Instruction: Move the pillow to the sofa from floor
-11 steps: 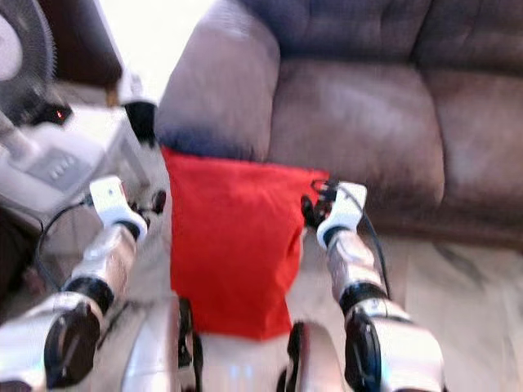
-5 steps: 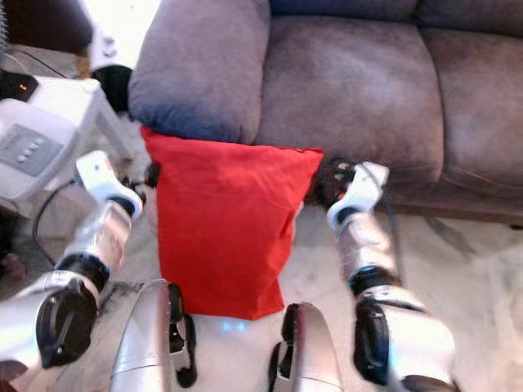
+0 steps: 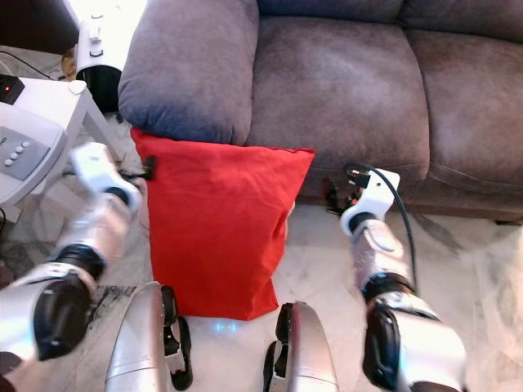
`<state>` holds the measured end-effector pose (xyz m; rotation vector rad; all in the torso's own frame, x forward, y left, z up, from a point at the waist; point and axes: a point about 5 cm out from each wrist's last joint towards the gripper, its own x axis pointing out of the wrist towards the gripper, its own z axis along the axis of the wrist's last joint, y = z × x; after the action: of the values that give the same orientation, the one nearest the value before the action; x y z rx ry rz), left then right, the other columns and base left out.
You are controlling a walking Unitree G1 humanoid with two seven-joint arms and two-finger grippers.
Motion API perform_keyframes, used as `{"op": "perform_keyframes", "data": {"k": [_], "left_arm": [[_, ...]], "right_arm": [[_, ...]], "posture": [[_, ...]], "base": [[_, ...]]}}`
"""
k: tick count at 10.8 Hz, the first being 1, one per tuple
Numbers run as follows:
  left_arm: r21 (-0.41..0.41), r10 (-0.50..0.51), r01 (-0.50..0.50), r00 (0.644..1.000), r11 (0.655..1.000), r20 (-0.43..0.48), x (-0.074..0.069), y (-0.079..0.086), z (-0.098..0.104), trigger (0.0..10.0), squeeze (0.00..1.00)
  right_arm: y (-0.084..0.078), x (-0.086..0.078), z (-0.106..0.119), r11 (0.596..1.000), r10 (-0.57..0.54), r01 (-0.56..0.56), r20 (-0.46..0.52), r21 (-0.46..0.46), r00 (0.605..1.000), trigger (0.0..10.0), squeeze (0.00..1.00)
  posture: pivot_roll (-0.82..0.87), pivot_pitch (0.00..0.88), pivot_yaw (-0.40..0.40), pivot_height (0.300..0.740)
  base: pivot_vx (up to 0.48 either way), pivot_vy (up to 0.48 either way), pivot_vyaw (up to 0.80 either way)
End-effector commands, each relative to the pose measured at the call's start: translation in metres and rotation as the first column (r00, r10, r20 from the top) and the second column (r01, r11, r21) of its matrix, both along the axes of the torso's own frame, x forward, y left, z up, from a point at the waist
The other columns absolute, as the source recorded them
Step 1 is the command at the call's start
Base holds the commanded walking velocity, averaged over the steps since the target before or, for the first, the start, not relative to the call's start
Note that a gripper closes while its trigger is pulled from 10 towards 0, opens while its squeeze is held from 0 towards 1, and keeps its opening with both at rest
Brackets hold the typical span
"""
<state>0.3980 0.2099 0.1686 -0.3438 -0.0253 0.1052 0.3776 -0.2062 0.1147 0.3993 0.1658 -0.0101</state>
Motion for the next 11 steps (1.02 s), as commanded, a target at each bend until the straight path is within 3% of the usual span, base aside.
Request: {"op": "perform_keyframes", "data": {"k": [1,2,3,9,10,11], "left_arm": [[0.043,0.01,-0.009,1.0,0.999,-0.018,-0.007,0.009,-0.011,10.0,0.0],[0.054,0.016,-0.016,1.0,0.998,-0.004,-0.008,0.015,-0.009,10.0,0.0],[0.053,0.012,-0.014,1.0,0.998,0.024,-0.009,0.017,-0.007,10.0,0.0],[0.064,-0.041,0.031,0.988,0.997,0.152,-0.016,0.013,0.01,10.0,0.0],[0.119,-0.066,0.048,0.986,0.992,0.151,-0.019,0.01,0.01,10.0,0.0],[0.124,-0.063,0.045,0.988,0.991,0.143,-0.019,0.009,0.008,10.0,0.0]], "right_arm": [[0.006,-0.002,-0.009,0.998,0.008,-0.006,-0.039,0.061,0.999,10.0,0.07],[0.013,0.0,-0.006,0.996,0.038,-0.035,-0.036,0.077,0.999,10.0,0.9],[0.014,0.002,-0.004,0.996,0.04,-0.037,-0.03,0.081,0.999,10.0,1.0],[0.004,0.005,0.005,0.999,-0.005,0.006,-0.04,0.042,0.999,10.0,1.0],[0.009,0.008,0.008,0.999,-0.012,0.014,-0.031,0.049,0.999,10.0,0.0],[0.011,0.009,0.009,0.999,-0.004,0.005,-0.022,0.034,1.0,10.0,0.0]], "posture": [[0.11,0.276,-0.094,0.594],[0.12,0.284,-0.088,0.594],[0.14,0.297,-0.083,0.594],[0.2,0.362,-0.061,0.594],[0.2,0.364,-0.056,0.594],[0.19,0.362,-0.056,0.594]], "base": [[0.0,0.0,0.0],[0.0,0.0,0.0],[0.0,0.0,0.0],[0.0,0.0,0.0],[0.0,0.0,0.0],[0.0,0.0,0.0]]}}
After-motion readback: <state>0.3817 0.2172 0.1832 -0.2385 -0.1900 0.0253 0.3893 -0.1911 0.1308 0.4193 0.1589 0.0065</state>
